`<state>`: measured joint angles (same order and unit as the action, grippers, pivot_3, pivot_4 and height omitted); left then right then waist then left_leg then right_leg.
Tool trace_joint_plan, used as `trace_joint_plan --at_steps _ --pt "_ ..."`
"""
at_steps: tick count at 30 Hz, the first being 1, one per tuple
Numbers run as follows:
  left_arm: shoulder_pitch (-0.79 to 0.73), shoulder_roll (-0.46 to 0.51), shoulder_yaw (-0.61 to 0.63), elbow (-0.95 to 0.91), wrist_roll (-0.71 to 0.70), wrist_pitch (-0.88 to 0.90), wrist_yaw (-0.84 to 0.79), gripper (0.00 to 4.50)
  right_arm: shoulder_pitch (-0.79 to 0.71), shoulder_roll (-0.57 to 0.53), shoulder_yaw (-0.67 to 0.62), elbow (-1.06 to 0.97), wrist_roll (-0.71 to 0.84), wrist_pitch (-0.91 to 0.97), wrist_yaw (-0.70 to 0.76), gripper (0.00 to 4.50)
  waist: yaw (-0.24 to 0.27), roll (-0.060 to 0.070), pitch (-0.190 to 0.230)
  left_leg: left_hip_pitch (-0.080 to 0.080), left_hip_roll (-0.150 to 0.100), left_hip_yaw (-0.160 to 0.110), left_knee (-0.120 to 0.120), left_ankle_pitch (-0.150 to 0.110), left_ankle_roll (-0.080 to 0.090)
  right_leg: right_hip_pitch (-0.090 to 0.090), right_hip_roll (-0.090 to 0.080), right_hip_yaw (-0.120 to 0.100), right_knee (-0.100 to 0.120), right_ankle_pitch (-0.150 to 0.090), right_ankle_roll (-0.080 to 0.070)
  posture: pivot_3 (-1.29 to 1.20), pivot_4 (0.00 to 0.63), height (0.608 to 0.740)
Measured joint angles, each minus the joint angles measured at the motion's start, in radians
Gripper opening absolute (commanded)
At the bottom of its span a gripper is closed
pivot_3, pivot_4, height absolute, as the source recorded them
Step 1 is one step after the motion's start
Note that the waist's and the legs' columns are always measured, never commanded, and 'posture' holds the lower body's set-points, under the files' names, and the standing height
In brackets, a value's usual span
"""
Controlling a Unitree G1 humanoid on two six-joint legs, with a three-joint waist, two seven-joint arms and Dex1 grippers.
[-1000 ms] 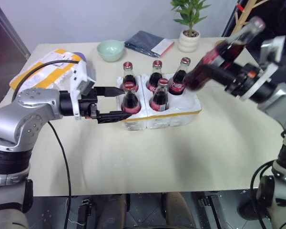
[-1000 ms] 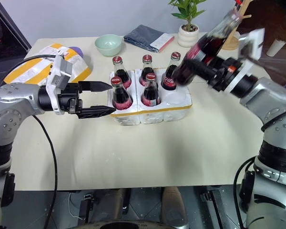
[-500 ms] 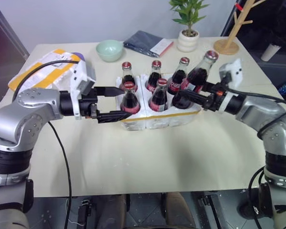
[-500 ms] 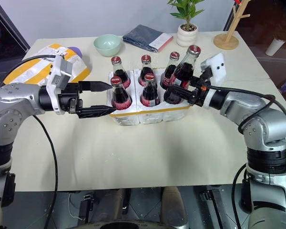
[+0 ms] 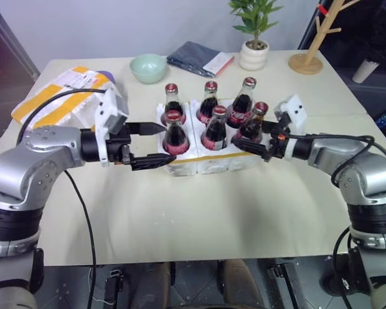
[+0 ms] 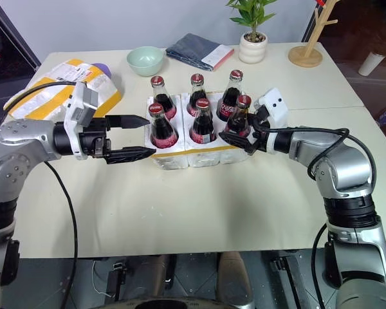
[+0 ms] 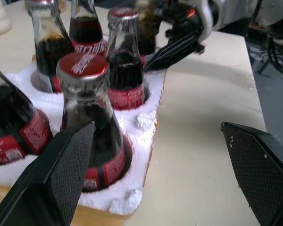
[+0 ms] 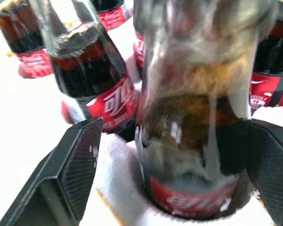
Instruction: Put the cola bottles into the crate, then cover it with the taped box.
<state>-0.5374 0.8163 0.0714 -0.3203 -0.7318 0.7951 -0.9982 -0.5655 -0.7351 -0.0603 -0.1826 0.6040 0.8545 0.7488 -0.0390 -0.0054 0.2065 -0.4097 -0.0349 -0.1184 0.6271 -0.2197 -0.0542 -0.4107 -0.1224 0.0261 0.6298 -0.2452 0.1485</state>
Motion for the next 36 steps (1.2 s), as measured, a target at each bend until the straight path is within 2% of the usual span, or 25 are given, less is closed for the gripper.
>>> trace_joint_plan --at_steps 3,7,11,14,16,21,27,36 --pt "0.063 0.028 0.074 -0.025 0.000 0.004 0.037 4.50 0.021 -0.076 -0.100 -0.074 0.092 0.071 0.040 4.47 0.001 0.000 0.000 0.000 0.000 0.000 0.000 0.000 0.000 0.000 0.000 0.000 0.000 0.000 0.000 0.00 0.150 0.739" --pt "0.182 0.114 0.221 -0.070 0.036 -0.004 0.089 4.50 0.040 -0.194 -0.284 -0.128 0.212 0.141 0.098 4.47 -0.001 0.000 0.000 0.001 0.000 0.000 -0.001 0.000 0.000 0.000 0.000 0.000 0.000 0.000 0.000 0.00 0.150 0.739" --pt "0.415 0.213 0.340 -0.063 0.231 -0.103 0.140 4.50 0.079 -0.271 -0.410 -0.123 0.297 0.188 0.146 4.47 -0.002 0.000 0.000 0.001 0.001 0.001 -0.001 0.000 0.000 0.001 0.000 0.000 -0.001 -0.003 -0.005 0.00 0.150 0.739" --pt "0.581 0.267 0.388 0.030 0.428 -0.208 0.209 4.50 0.129 -0.308 -0.429 -0.122 0.305 0.185 0.187 4.47 -0.001 0.000 0.000 0.001 0.001 0.001 -0.002 0.000 0.000 0.000 0.000 0.000 -0.001 -0.003 -0.005 0.00 0.150 0.739" --pt "0.624 0.281 0.380 0.102 0.545 -0.271 0.269 4.50 0.138 -0.308 -0.430 -0.122 0.310 0.181 0.204 4.47 0.000 0.000 0.000 0.001 0.001 0.001 -0.001 0.000 0.000 0.000 0.000 0.000 -0.002 -0.003 -0.005 0.00 0.150 0.739" --pt "0.540 0.297 0.231 0.305 0.808 -0.419 0.481 4.50 0.143 -0.309 -0.425 -0.136 0.345 0.166 0.241 4.47 0.028 0.000 0.000 0.000 0.001 0.001 -0.001 0.000 0.000 0.000 0.000 0.000 -0.002 -0.003 -0.005 0.00 0.150 0.739" --pt "0.334 0.217 0.030 0.546 0.986 -0.554 0.647 4.50 0.157 -0.326 -0.434 -0.177 0.381 0.165 0.245 4.47 0.029 -0.001 0.000 0.000 0.000 0.001 -0.001 0.000 0.000 0.000 0.000 0.000 -0.002 0.000 -0.001 0.00 0.150 0.739" --pt "0.099 0.131 -0.110 0.941 1.114 -0.722 0.799 4.50 0.193 -0.384 -0.547 -0.239 0.472 0.190 0.222 4.47 0.027 -0.002 -0.001 0.000 0.000 0.001 -0.001 0.000 0.000 -0.001 0.000 0.000 0.000 0.000 0.000 0.00 0.150 0.739"
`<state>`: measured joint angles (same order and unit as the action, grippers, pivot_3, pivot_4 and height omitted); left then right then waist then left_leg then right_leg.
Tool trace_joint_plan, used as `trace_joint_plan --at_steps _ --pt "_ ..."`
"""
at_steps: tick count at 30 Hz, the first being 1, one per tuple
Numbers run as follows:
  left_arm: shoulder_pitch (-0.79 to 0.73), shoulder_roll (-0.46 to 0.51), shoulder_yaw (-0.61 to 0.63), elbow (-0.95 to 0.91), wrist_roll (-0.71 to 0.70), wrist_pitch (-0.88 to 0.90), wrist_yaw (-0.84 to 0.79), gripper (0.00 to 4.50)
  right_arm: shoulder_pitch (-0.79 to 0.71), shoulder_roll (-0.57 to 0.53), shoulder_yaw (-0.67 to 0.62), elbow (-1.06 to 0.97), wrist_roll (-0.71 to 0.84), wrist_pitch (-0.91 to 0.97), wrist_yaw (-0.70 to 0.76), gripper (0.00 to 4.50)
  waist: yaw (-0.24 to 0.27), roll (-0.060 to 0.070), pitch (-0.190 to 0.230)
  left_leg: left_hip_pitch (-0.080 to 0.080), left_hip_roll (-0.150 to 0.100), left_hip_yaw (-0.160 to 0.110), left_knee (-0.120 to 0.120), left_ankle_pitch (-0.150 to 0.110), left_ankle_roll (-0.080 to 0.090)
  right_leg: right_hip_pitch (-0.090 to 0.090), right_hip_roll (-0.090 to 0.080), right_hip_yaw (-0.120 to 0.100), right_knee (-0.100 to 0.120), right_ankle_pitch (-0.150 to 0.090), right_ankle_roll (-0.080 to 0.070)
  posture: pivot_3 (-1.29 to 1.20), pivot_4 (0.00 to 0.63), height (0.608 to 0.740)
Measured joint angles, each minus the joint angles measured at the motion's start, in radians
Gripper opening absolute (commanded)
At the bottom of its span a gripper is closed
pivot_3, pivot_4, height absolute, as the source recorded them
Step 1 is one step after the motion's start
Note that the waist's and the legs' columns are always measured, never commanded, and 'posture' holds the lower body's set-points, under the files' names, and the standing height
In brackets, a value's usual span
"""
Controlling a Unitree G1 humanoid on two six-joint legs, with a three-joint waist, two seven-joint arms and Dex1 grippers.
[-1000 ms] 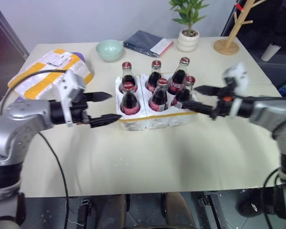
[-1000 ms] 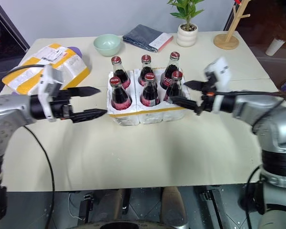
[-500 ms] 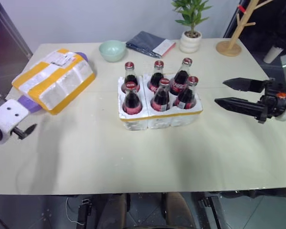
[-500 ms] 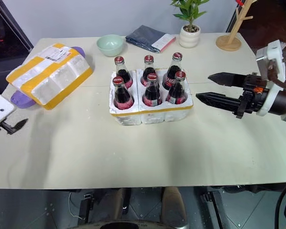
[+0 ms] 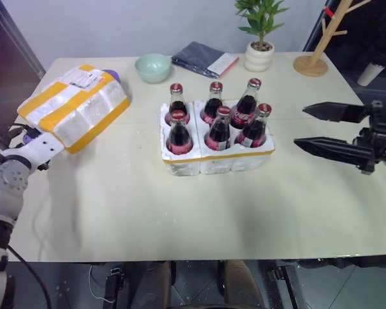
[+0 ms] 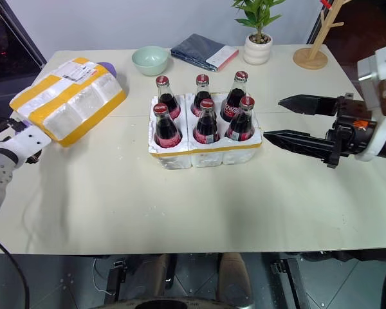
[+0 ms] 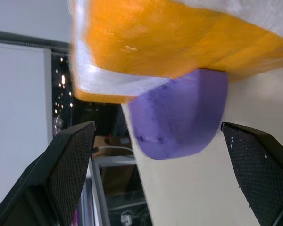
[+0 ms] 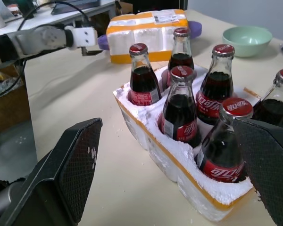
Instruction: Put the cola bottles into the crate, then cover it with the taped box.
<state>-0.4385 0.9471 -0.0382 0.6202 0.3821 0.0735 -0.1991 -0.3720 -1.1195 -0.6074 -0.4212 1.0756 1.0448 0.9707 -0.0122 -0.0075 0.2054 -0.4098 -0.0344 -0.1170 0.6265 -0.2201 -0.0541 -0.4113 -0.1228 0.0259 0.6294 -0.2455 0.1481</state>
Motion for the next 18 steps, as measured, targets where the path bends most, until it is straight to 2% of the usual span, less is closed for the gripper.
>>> trace_joint_plan --at_steps 12,15,18 --pt "-0.222 -0.045 -0.102 0.356 0.054 -0.132 0.045 4.50 0.073 -0.040 -0.096 -0.016 0.042 0.018 -0.001 4.47 0.001 -0.003 -0.002 0.000 0.000 0.000 0.001 0.000 0.000 0.001 0.000 0.000 0.000 0.000 0.000 0.00 0.150 0.739" --pt "-0.244 -0.050 -0.113 0.403 0.065 -0.157 0.051 3.67 0.076 -0.040 -0.097 -0.016 0.044 0.018 -0.004 4.50 0.001 -0.003 -0.002 0.000 0.000 0.000 0.001 0.000 0.000 0.001 0.000 0.000 0.001 0.000 0.000 0.00 0.150 0.739" --pt "-0.255 -0.055 -0.116 0.433 0.065 -0.172 0.065 2.15 0.077 -0.040 -0.099 -0.016 0.046 0.017 -0.007 4.50 0.000 -0.003 -0.002 0.000 0.000 0.000 0.001 0.000 0.000 0.001 0.000 0.000 0.001 0.000 0.000 0.00 0.150 0.739"
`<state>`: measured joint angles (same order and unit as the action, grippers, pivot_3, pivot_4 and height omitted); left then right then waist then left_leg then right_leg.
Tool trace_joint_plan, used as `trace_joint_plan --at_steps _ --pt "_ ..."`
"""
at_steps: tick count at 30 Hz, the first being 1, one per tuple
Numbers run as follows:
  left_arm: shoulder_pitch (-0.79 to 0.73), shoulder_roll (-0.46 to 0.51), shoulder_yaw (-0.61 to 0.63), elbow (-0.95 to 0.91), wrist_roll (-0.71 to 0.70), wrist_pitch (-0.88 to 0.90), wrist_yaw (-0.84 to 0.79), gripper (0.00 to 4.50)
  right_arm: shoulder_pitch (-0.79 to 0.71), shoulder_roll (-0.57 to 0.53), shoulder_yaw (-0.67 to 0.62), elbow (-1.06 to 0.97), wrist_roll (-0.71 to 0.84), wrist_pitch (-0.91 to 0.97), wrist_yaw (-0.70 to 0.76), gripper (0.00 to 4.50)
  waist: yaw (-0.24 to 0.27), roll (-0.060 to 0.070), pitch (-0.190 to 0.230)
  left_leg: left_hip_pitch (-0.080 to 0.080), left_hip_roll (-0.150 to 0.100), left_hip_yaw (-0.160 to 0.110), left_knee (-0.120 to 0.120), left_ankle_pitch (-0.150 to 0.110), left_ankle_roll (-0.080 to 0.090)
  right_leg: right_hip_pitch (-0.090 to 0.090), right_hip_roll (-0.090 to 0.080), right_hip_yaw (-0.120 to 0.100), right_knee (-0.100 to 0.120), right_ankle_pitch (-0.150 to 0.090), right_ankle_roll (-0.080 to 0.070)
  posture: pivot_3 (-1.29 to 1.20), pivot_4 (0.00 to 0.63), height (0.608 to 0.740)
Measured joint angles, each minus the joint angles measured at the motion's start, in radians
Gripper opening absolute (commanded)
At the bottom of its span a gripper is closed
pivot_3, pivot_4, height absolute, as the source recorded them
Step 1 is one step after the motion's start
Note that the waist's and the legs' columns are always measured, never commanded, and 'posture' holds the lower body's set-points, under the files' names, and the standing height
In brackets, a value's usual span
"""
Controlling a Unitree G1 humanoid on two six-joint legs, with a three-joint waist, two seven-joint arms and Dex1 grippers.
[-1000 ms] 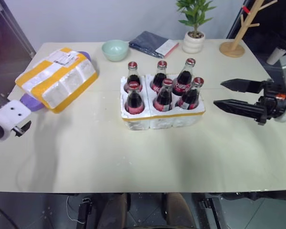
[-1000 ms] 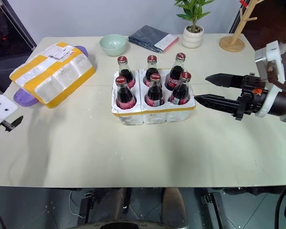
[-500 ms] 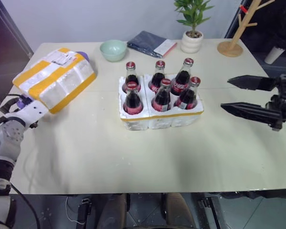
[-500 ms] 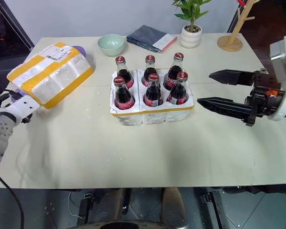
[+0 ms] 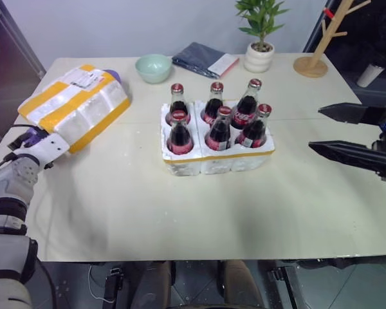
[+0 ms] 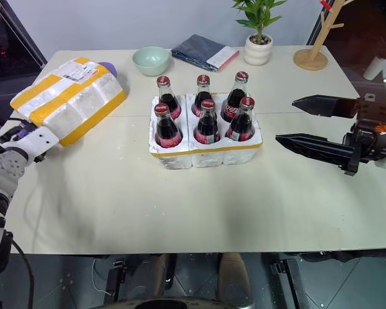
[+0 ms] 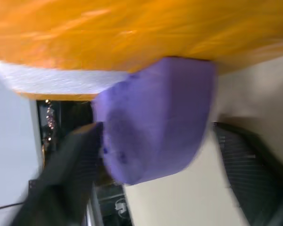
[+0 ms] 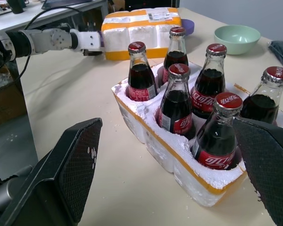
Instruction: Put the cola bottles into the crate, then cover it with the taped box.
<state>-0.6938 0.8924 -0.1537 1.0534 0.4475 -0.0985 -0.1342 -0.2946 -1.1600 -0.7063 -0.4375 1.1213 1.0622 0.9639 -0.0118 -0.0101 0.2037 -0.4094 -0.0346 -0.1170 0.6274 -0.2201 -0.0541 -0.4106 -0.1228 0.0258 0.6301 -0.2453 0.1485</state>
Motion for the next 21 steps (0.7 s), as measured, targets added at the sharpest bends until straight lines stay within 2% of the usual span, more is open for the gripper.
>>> trace_joint_plan --at_steps 3,5,13,17,21 --pt "-0.009 0.004 0.000 0.005 0.000 -0.015 0.010 0.71 0.005 0.000 -0.003 -0.001 0.003 0.000 -0.001 4.50 0.002 0.000 0.000 0.000 0.000 0.000 0.000 0.000 0.000 0.000 0.000 0.000 0.000 0.000 0.000 0.00 0.150 0.739" --pt "-0.010 0.013 0.001 0.008 0.000 -0.020 0.011 0.34 0.006 0.000 -0.008 0.001 0.015 0.002 -0.002 4.50 0.002 0.000 0.000 0.000 0.000 0.000 0.000 0.000 0.000 0.001 0.000 0.000 0.000 0.000 0.000 0.00 0.150 0.739" --pt "-0.025 0.046 0.002 -0.020 -0.002 -0.034 -0.010 0.32 0.013 -0.001 -0.007 0.001 0.013 -0.021 0.001 4.50 0.001 0.000 0.000 0.000 0.000 0.000 0.000 0.000 0.000 0.000 0.000 0.000 0.000 0.000 0.000 0.00 0.150 0.739" --pt "-0.026 0.085 0.028 -0.157 -0.025 -0.043 -0.052 0.32 0.013 -0.015 0.006 0.008 -0.008 -0.042 0.014 4.50 0.001 -0.001 0.000 -0.001 0.000 0.000 0.000 0.000 0.000 0.000 0.000 0.000 0.000 0.000 0.000 0.00 0.150 0.739" --pt "-0.017 0.116 0.074 -0.369 -0.057 -0.023 -0.109 0.32 0.014 -0.017 0.027 0.010 -0.018 -0.058 0.019 4.50 0.000 -0.001 0.000 -0.001 0.000 0.000 0.000 0.000 0.000 0.000 0.000 0.000 0.000 0.000 0.000 0.00 0.150 0.739"
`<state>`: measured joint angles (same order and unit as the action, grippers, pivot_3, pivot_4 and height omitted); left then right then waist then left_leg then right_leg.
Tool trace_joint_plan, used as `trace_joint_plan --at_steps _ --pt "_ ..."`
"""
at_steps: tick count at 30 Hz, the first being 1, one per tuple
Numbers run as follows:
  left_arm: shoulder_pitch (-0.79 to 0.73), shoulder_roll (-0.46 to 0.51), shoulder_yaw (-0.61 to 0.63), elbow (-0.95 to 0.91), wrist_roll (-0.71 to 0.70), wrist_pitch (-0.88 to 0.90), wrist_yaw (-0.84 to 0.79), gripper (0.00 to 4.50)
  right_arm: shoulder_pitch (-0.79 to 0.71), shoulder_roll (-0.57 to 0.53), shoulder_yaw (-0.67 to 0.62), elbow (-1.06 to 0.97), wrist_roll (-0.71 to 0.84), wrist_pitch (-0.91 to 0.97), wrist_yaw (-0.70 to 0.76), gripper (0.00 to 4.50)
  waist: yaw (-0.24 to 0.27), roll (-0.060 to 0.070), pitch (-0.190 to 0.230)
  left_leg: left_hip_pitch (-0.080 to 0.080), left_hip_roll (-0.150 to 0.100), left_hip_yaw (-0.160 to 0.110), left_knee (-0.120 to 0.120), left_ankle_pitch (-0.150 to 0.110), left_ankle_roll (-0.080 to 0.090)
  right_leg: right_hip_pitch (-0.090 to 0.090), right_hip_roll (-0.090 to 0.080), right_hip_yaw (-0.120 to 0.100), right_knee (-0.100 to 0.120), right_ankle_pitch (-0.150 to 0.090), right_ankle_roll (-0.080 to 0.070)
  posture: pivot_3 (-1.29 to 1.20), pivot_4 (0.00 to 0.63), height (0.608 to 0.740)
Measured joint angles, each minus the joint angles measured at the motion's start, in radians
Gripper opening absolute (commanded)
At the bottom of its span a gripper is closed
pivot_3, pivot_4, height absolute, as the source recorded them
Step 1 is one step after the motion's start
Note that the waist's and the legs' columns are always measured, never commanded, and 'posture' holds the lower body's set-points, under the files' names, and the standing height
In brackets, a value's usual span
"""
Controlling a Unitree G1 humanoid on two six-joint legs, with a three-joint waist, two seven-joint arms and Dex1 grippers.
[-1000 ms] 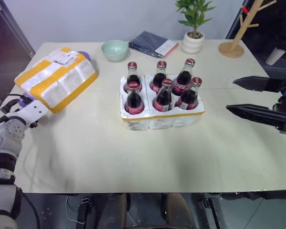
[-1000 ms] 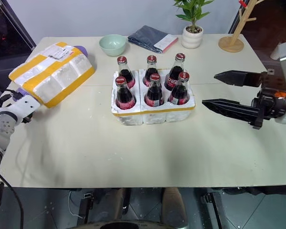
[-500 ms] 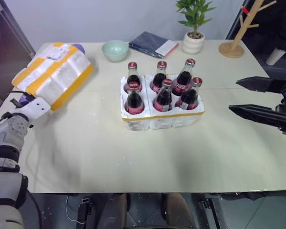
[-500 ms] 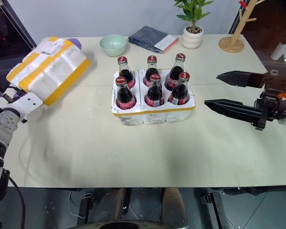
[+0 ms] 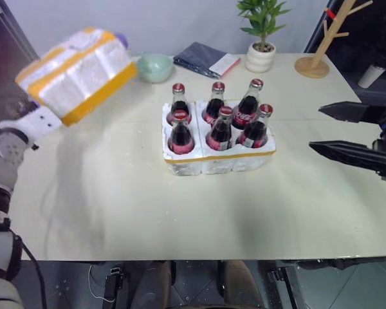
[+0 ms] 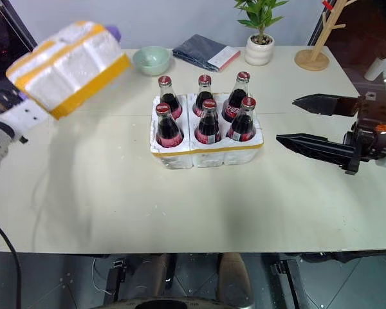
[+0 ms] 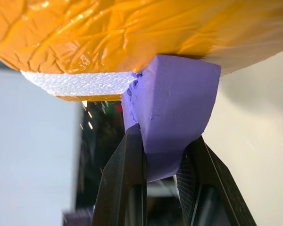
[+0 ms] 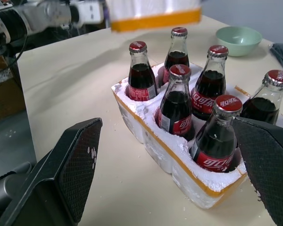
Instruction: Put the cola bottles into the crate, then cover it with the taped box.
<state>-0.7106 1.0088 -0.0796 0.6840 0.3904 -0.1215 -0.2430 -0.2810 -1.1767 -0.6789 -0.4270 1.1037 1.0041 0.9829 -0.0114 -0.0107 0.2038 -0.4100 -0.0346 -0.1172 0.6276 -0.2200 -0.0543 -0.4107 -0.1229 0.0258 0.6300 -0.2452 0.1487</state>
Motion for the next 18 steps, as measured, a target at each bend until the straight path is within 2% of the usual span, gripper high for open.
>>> trace_joint_plan --at_steps 7,14,18 --pt "0.027 0.011 0.057 -0.508 -0.130 0.091 -0.261 0.32 0.002 0.001 0.043 0.018 -0.023 -0.037 0.013 4.50 -0.001 0.000 0.000 0.000 0.000 0.000 0.000 0.000 0.000 0.000 0.000 0.000 0.000 0.000 0.000 0.00 0.150 0.739" --pt "-0.006 0.012 0.047 -0.851 -0.161 0.256 -0.466 0.32 0.001 0.023 0.098 0.039 -0.059 -0.083 0.015 4.50 -0.006 0.000 0.000 0.000 0.000 0.000 0.000 0.000 0.000 0.000 0.000 0.000 0.000 0.000 0.000 0.00 0.150 0.739" --pt "0.011 0.010 0.031 -0.980 -0.159 0.335 -0.536 0.32 0.001 0.033 0.115 0.039 -0.069 -0.097 0.012 4.50 -0.006 0.000 0.000 0.000 0.000 0.000 0.000 0.000 0.000 0.000 0.000 0.000 0.000 0.000 0.000 0.00 0.150 0.739"
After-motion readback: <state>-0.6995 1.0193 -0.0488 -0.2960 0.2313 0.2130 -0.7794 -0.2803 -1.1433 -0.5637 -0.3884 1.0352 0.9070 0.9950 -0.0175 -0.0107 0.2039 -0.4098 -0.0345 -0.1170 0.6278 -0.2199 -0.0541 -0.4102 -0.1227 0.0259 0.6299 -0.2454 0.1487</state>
